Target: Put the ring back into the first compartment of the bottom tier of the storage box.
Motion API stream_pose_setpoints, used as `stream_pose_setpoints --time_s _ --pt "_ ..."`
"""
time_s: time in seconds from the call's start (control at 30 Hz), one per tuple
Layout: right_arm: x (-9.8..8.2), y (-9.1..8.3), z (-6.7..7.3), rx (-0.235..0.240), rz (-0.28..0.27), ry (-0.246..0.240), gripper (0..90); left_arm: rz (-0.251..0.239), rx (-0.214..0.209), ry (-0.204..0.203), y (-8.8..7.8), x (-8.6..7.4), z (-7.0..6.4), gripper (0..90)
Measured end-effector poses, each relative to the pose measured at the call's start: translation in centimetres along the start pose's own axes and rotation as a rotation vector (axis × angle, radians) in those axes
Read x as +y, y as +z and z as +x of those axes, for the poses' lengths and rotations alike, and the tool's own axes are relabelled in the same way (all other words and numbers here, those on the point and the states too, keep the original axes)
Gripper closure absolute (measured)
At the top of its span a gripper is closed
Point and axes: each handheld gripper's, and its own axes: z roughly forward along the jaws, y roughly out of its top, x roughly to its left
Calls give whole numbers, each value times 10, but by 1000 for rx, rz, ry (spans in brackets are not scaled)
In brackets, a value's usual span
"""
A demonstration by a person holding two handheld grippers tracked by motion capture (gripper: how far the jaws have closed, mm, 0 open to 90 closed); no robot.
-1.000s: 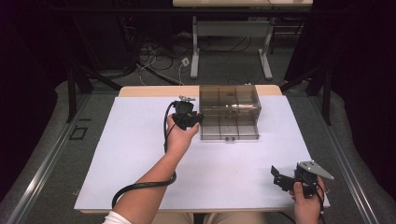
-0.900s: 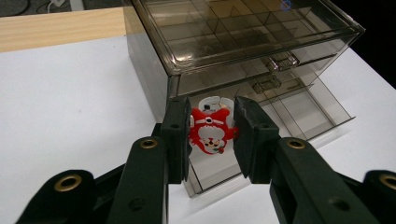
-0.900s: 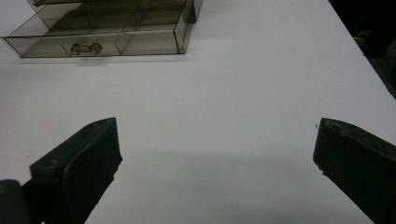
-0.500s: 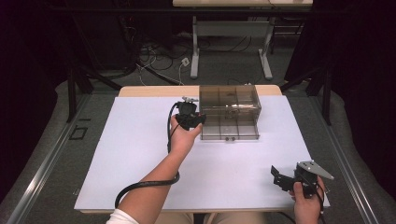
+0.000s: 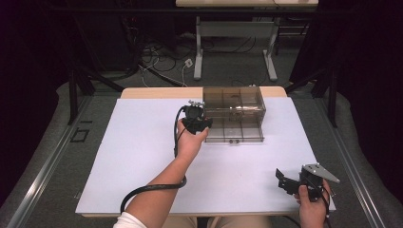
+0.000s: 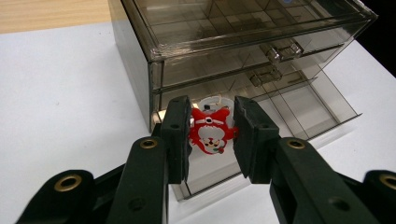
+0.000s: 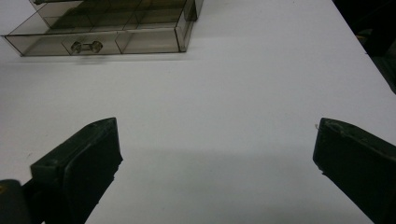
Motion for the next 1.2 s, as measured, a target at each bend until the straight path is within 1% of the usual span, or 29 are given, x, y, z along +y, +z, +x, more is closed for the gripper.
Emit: stream_pose_setpoints --time_s 0.17,0.3,0.33,0.37,0.43,0.47,0.63,0.67,0.8,0.9,0.93,0.97,1.03,1.17,1.2 --pt "0 0 0 0 1 -1 6 5 -1 -5 4 -2 -1 668" --pt "0 0 -1 -7 4 4 6 7 5 3 6 -3 -1 668" --pt "0 0 0 -7 1 5 6 11 -1 -2 7 -4 -1 668" --pt "0 0 0 -5 0 4 6 9 5 0 7 -4 -1 668" --pt "0 0 0 0 -2 -1 6 12 -1 0 9 -6 -2 668" --pt "0 0 0 1 -1 -1 6 13 3 5 10 -7 -2 668" --pt "0 0 0 1 3 -1 6 20 3 2 14 -12 -2 668" --pt "0 0 0 -5 4 -2 6 24 6 2 16 -13 -3 668" --pt "0 0 -1 -4 4 -3 6 50 10 14 21 -17 -2 668" --pt "0 0 -1 -7 5 1 6 54 13 4 25 -19 -2 668" --pt "0 0 -1 -2 -4 -1 7 58 13 6 25 -19 -2 668" --pt "0 0 -1 -5 4 0 7 60 12 3 27 -20 -2 668" --pt "0 0 -1 -6 6 3 7 67 13 11 29 -21 -2 668" --pt "-1 0 -1 -6 3 6 7 75 17 15 33 -23 -2 668" --pt "0 0 -1 -7 3 1 7 78 18 17 34 -23 -3 667"
